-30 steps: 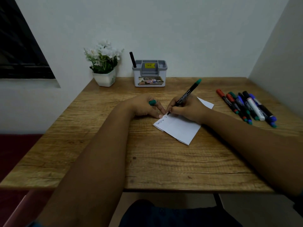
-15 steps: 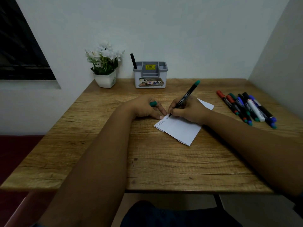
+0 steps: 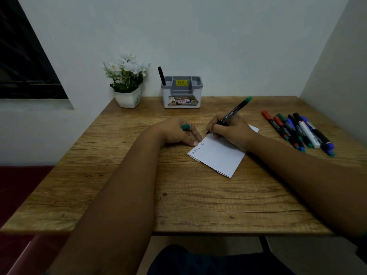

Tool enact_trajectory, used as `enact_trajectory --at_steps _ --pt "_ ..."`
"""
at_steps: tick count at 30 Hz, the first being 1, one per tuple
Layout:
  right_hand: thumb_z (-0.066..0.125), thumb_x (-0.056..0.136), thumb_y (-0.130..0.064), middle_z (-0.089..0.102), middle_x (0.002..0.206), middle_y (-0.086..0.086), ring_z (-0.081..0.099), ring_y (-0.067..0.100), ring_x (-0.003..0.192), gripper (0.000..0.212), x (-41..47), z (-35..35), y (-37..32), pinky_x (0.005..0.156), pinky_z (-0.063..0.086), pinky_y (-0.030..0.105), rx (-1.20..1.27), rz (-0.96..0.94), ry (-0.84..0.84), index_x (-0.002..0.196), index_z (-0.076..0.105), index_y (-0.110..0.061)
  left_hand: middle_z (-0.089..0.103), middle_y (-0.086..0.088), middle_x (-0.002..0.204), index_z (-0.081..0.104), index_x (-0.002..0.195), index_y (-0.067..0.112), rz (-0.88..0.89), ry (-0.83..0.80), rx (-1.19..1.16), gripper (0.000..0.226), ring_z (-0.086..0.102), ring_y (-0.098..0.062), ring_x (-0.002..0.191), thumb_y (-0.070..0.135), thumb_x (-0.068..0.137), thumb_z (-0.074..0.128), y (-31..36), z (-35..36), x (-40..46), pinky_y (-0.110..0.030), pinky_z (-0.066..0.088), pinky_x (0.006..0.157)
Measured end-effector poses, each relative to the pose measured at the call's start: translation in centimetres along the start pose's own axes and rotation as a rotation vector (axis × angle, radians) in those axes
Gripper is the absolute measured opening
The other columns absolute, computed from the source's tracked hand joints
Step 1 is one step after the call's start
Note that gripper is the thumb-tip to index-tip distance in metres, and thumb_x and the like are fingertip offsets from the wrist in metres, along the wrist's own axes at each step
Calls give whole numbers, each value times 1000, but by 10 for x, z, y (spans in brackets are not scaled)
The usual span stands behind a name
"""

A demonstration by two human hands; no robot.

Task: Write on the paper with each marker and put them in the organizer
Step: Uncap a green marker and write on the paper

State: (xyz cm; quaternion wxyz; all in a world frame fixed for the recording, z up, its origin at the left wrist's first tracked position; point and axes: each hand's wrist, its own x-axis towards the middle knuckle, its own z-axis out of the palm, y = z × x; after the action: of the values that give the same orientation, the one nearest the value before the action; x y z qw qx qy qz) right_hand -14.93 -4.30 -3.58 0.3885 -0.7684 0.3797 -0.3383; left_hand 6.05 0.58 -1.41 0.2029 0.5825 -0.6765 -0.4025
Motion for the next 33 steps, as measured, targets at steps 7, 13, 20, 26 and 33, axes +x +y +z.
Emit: enact_trajectory --at_steps 7,13,20,26,33 --pt "67 82 3 72 78 1 65 5 74 5 1 -7 -2 69 51 16 12 14 -127 84 71 0 70 -12 91 77 91 27 1 9 38 22 61 -15 85 20 71 84 2 0 0 -39 49 91" --pt "69 82 -4 73 79 -2 66 4 79 7 0 -4 2 74 52 15 -126 -61 -78 79 72 -10 67 -12 90 77 90 29 20 1 55 22 58 -14 82 20 71 84 1 0 1 -35 47 86" --pt "70 82 -8 73 81 -3 66 5 80 6 1 -5 0 74 52 17 -191 -63 -106 80 72 -13 65 6 78 77 89 32 16 4 76 22 57 3 64 22 71 83 0 -2 4 -23 42 68" --pt "71 82 -8 74 81 -6 66 1 79 7 0 -5 1 72 49 10 -151 -62 -78 80 74 -14 65 11 70 77 90 29 11 -2 62 21 59 2 66 19 72 83 -1 -2 4 -24 43 71" --pt "69 83 -9 72 82 -5 64 2 80 6 1 -5 0 69 48 10 -239 -83 -71 81 72 -14 62 13 70 76 90 32 13 10 103 22 57 2 67 23 71 83 0 -2 4 -21 41 64"
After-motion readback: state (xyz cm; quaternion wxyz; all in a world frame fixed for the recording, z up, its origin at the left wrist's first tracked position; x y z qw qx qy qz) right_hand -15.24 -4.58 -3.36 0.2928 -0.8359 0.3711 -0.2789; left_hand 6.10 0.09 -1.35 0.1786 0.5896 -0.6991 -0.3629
